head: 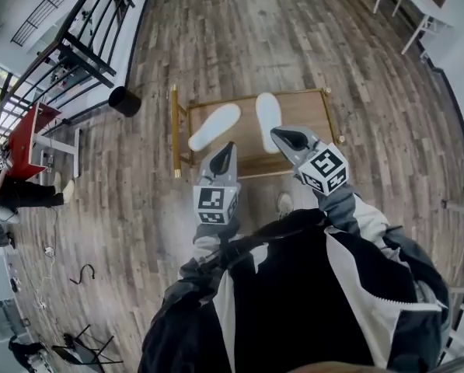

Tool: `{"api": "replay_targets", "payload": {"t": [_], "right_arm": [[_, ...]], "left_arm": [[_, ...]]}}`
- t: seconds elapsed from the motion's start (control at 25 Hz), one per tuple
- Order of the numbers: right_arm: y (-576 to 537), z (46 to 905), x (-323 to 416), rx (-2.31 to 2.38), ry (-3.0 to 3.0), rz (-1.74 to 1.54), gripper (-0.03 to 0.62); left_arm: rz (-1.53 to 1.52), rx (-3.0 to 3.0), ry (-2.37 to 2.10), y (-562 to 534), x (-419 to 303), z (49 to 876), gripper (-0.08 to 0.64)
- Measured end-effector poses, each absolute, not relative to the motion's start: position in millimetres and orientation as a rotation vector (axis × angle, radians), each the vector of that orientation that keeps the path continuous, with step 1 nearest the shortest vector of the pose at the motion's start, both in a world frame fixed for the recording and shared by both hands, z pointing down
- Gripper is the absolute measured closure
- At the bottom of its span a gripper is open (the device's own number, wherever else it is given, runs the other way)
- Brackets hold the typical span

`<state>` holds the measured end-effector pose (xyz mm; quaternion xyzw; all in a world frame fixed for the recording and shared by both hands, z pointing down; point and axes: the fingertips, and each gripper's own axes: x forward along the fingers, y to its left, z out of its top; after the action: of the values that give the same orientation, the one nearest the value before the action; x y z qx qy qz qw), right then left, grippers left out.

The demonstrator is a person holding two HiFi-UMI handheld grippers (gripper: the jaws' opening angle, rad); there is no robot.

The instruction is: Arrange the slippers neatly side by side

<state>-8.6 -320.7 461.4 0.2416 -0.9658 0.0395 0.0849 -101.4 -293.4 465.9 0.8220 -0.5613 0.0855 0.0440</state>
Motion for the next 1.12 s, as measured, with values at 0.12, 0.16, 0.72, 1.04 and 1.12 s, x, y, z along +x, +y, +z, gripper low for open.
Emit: {"api": "replay_targets", "payload": {"t": [0.12,0.16,0.72,1.04,1.12], "right_arm": [[-349.1,459.7,-3.1,0.702,-2.894,0.098,0.586],[-357.5,459.6,-1.9,0.698,-2.900,0.098,0.586],[-409.6,470.2,5.4,0.661,-2.920,0.175,0.586],[-422.8,481.7,4.7,0.701,-2.875,0.225,0.588],[-425.2,482.1,2.4,0.713,-2.871,0.237,0.588]], "left_arm": [[0.261,2.513,-1.737,-323.7,-95.9,465.2,0.546],[0.260,2.506,-1.747,-331.4,-95.5,464.1,0.546],[0.302,2.474,-1.824,-377.2,-98.5,453.7,0.546],[0.338,2.514,-1.755,-390.0,-93.2,457.4,0.546],[0.341,2.519,-1.750,-392.2,-96.6,456.3,0.546]]}}
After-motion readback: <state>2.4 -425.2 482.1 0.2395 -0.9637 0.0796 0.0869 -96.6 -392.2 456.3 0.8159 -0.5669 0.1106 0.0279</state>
